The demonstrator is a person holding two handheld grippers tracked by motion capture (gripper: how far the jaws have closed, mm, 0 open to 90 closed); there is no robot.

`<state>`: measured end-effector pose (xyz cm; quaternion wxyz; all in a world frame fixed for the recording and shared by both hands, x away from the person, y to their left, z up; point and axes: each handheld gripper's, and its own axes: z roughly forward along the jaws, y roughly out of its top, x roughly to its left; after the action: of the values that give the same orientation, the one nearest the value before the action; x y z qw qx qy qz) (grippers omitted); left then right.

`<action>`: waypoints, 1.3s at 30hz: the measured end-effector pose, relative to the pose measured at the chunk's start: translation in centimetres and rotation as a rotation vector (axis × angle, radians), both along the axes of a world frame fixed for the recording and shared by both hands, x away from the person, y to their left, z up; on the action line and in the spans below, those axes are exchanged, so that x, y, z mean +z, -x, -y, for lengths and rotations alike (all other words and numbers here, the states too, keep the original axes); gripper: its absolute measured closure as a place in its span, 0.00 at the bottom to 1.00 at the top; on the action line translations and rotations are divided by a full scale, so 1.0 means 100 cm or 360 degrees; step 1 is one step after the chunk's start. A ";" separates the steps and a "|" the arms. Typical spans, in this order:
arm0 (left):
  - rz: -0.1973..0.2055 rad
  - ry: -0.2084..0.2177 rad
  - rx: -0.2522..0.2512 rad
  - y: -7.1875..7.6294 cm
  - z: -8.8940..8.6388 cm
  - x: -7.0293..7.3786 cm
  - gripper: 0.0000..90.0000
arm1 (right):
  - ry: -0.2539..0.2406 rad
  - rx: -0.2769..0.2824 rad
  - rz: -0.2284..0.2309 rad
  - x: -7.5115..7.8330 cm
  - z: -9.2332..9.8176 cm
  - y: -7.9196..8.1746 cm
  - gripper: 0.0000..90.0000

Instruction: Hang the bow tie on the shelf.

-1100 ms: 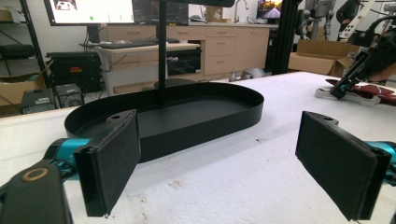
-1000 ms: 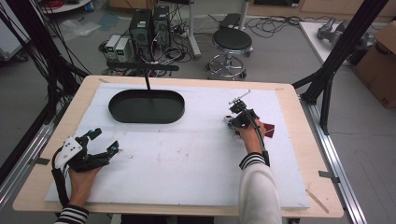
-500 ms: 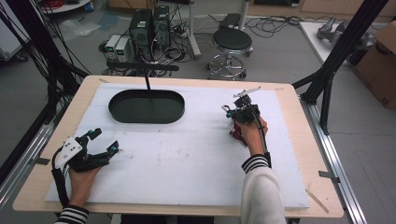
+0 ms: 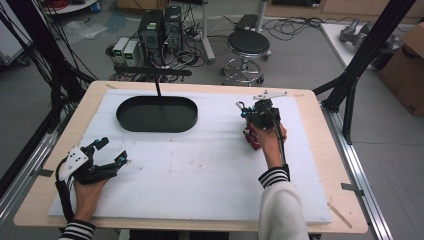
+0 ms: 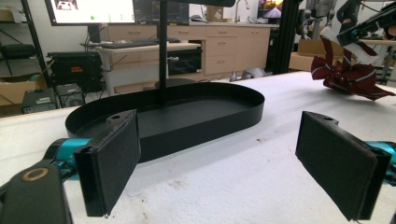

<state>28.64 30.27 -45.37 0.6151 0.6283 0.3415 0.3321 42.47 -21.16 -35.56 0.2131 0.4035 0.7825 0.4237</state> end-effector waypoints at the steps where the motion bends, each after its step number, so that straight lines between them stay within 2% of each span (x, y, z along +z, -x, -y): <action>1: -0.0002 0.0002 0.0001 0.000 0.000 0.000 0.16 | 0.0000 0.0000 0.0000 0.000 0.000 0.000 0.97; 5: -0.0003 0.0005 -0.0001 0.000 0.000 0.000 0.16 | 0.0002 -0.0016 0.0066 0.005 -0.002 0.004 0.97; 6: -0.0003 0.0007 0.0000 0.000 0.000 0.000 0.16 | -0.0015 -0.0028 0.0106 0.008 -0.002 0.006 0.97; 7: -0.0003 0.0007 -0.0001 0.000 0.000 0.000 0.16 | -0.0015 -0.0028 0.0106 0.008 -0.002 0.006 0.97; 8: -0.0003 0.0008 -0.0001 0.000 0.000 0.000 0.16 | -0.0059 -0.0036 0.0148 0.011 -0.004 0.008 0.97; 12: -0.0004 0.0011 -0.0002 0.000 0.000 0.000 0.16 | -0.0082 -0.0055 0.0175 0.015 -0.006 0.011 0.97; 15: -0.0005 0.0012 -0.0001 0.000 0.000 0.000 0.16 | -0.0109 -0.0045 0.0195 0.023 -0.011 0.012 0.97; 18: -0.0004 0.0014 -0.0001 0.000 0.000 0.000 0.16 | -0.0154 -0.0016 0.0253 0.037 -0.020 0.015 0.97; 30: -0.0002 0.0006 0.0012 0.000 0.000 0.000 0.16 | -0.0275 0.0013 0.0378 0.060 -0.046 0.020 0.97; 39: -0.0001 0.0006 0.0013 0.000 0.000 0.000 0.16 | -0.0341 0.0017 0.0419 0.073 -0.062 0.020 0.97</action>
<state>28.62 30.25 -45.38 0.6148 0.6258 0.3449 0.3337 40.49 -14.96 -28.21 0.2674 0.3607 0.7003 0.5550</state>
